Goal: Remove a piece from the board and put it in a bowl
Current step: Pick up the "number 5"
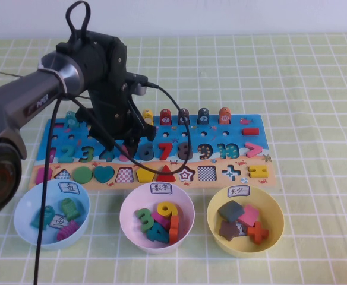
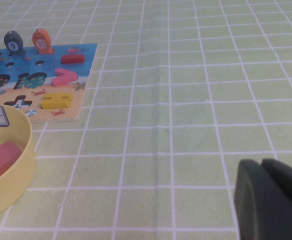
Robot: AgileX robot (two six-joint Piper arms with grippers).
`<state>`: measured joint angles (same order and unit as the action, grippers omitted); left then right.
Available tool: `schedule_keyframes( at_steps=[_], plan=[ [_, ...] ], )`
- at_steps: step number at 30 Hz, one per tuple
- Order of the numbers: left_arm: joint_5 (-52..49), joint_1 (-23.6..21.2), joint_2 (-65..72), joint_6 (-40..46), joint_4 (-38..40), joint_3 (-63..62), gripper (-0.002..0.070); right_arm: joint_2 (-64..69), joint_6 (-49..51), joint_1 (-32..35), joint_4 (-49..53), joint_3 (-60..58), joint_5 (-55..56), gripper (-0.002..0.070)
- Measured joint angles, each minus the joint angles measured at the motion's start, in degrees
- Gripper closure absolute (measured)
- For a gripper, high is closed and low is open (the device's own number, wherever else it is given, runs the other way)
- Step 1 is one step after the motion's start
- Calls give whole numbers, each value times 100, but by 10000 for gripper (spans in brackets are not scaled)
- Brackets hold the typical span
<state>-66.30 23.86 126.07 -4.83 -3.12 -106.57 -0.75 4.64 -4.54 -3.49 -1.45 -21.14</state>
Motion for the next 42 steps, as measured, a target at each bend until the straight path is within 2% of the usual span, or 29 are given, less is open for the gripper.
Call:
schedule_keyframes(
  at_steps=[13,22,42],
  plan=[
    [-2,0,131,0,15,-12,318,0,0,0,0,0,0,694],
    [-2,0,143,0,89,-12,448,0,0,0,0,0,0,694],
    [-332,0,105,46,-70,-323,459,0,0,0,0,0,0,694]
  ],
)
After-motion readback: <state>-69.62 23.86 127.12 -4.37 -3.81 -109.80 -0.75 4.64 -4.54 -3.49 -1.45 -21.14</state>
